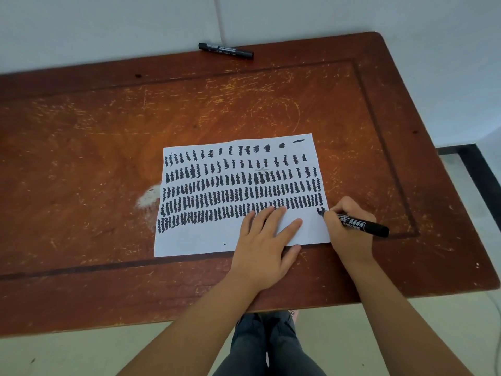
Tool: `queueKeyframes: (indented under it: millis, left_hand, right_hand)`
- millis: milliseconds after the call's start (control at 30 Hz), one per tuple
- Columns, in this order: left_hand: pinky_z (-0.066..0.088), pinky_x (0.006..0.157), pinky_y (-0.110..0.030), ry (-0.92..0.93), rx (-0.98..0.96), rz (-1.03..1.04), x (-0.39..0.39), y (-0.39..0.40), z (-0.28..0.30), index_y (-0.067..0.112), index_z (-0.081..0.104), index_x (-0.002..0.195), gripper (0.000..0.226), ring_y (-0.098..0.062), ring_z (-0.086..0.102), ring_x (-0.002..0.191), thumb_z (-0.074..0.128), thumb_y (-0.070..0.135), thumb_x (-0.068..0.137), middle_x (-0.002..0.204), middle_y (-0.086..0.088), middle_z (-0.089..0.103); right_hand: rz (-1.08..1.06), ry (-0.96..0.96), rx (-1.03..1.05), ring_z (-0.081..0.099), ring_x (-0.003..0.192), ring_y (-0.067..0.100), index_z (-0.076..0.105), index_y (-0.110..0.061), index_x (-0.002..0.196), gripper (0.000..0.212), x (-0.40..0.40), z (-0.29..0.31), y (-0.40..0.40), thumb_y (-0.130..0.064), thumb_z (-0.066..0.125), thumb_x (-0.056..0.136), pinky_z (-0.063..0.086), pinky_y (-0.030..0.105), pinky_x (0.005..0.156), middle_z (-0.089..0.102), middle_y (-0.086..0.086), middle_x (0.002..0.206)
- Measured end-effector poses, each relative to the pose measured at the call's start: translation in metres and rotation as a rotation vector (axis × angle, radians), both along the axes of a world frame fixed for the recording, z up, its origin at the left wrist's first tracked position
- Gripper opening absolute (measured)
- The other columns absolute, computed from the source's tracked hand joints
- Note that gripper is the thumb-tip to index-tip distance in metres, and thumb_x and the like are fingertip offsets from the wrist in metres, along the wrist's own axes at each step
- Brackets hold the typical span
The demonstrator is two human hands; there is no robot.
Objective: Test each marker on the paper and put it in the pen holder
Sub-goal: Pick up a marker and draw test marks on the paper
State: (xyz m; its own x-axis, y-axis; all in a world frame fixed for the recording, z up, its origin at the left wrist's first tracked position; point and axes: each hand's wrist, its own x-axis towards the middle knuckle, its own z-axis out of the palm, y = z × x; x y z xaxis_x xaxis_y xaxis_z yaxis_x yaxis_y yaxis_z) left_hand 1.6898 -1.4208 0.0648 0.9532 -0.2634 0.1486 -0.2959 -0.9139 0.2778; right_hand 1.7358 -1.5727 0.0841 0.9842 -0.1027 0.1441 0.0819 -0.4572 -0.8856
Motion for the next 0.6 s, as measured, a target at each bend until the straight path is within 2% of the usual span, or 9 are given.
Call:
queueKeyframes:
  millis: [233, 500, 600]
  left_hand:
    - [0.022, 0.099, -0.043, -0.002, -0.008, 0.000, -0.0002, -0.0003, 0.0007, 0.024, 0.057, 0.118, 0.043, -0.024, 0.036, 0.116, 0.038, 0.044, 0.085, 0.122, -0.011, 0.059]
    - [0.023, 0.099, -0.043, 0.001, -0.002, -0.001, 0.0004, 0.0006, -0.0008, 0.025, 0.056, 0.119, 0.044, -0.024, 0.036, 0.116, 0.037, 0.045, 0.086, 0.123, -0.011, 0.058]
    - [0.023, 0.099, -0.043, 0.008, 0.004, -0.006, -0.0006, 0.0009, -0.0008, 0.026, 0.055, 0.120, 0.044, -0.024, 0.036, 0.116, 0.035, 0.046, 0.086, 0.123, -0.010, 0.058]
  right_hand:
    - [0.005, 0.008, 0.005, 0.035, 0.038, 0.002, 0.040, -0.005, 0.050, 0.014, 0.0005, 0.0007, -0.0014, -0.002, 0.044, 0.063, 0.023, 0.009, 0.036, 0.031, -0.003, 0.042]
    - [0.018, 0.006, 0.000, 0.032, 0.040, 0.004, 0.038, 0.008, 0.048, 0.016, 0.0008, 0.0002, -0.0028, -0.001, 0.043, 0.061, 0.022, 0.010, 0.037, 0.029, 0.000, 0.043]
    - [0.033, 0.007, -0.004, 0.030, 0.041, 0.006, 0.039, 0.006, 0.047, 0.016, 0.0010, -0.0017, -0.0038, -0.001, 0.043, 0.060, 0.021, 0.012, 0.037, 0.029, 0.000, 0.043]
